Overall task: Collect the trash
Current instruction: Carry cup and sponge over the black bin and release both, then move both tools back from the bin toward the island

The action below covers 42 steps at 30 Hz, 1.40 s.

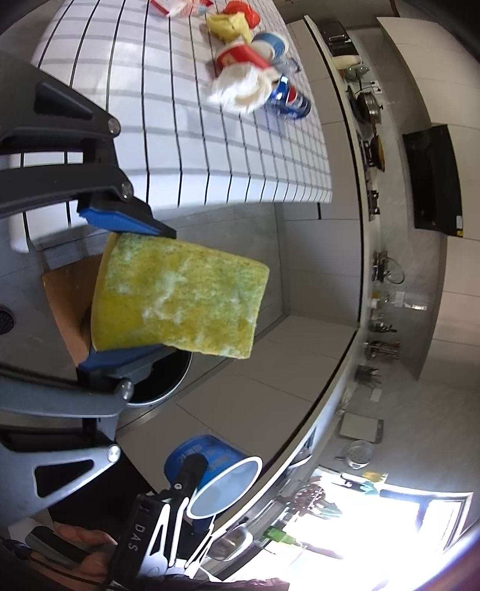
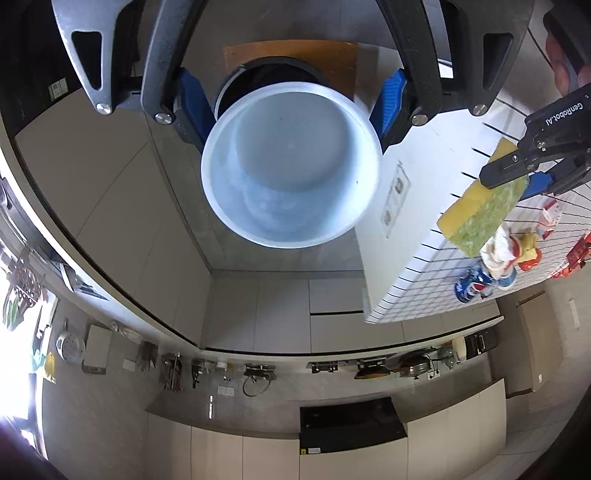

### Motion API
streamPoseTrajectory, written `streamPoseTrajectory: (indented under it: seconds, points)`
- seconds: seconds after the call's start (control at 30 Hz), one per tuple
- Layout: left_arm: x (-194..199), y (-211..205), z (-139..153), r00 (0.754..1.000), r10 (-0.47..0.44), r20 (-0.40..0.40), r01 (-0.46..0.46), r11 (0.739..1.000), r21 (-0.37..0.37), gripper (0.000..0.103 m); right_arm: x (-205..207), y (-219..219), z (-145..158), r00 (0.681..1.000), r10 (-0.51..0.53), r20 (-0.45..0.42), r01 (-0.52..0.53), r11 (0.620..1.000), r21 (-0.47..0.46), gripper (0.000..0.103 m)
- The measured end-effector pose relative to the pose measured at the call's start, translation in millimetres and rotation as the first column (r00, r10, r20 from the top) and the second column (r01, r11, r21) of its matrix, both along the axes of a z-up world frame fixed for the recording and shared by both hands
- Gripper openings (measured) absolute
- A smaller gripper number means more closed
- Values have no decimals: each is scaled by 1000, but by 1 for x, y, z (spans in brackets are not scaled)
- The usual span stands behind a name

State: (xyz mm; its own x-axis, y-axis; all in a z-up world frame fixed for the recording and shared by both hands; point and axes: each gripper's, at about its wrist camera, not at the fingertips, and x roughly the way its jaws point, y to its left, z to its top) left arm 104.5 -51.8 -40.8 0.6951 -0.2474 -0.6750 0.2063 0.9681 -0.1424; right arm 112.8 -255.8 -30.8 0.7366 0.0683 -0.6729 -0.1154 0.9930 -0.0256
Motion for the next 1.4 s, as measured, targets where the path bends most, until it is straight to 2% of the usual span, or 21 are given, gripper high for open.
streamPoseTrajectory:
  seconds: [0.17,0.47,0.67,0.83,0.9,0.93,0.97,1.0,1.03,1.07,1.13,1.27,1.4]
  points:
    - [7,-33,-15,999,-17,-30,17,1000,4,54,12,-27,-18,999,30,-26,-30,1000,-6,76]
    - [29,-77,-61,993,-29,-113,30,1000,8,54,41,-61,-63,987,127,-101,-128,992,-11,76]
    - [46,-93,-95,985,-31,-169,33,999,8,54,66,-76,-100,960,233,-156,-236,972,0,77]
    - [62,-102,-117,978,-39,-206,39,999,-6,55,92,-81,-136,915,344,-213,-352,936,-3,77]
    - [68,-102,-125,977,-55,-208,46,998,-49,59,103,-81,-154,878,405,-254,-419,908,-1,77]
    - [70,-99,-130,977,-69,-204,50,994,-95,75,108,-81,-162,863,426,-272,-444,896,-6,78]
    - [70,-96,-139,980,-52,-192,36,996,-87,100,113,-81,-175,852,453,-263,-475,880,-23,85]
    - [72,-94,-144,980,-11,-197,4,999,-37,103,118,-82,-189,849,453,-273,-483,874,-51,103]
    - [73,-90,-149,976,23,-214,-24,1000,-4,102,122,-83,-202,838,452,-307,-492,868,-66,103]
    - [74,-88,-151,974,28,-225,-32,999,-12,102,126,-86,-213,833,446,-328,-494,866,-77,103]
    - [70,-81,-154,971,80,-224,-73,996,41,102,129,-94,-220,843,437,-312,-481,873,-76,103]
    - [63,-78,-156,963,123,-238,-108,991,77,102,132,-105,-220,874,388,-293,-421,906,-55,103]
    - [55,-86,-150,961,141,-237,-120,988,99,102,129,-100,-205,889,372,-267,-397,916,-47,103]
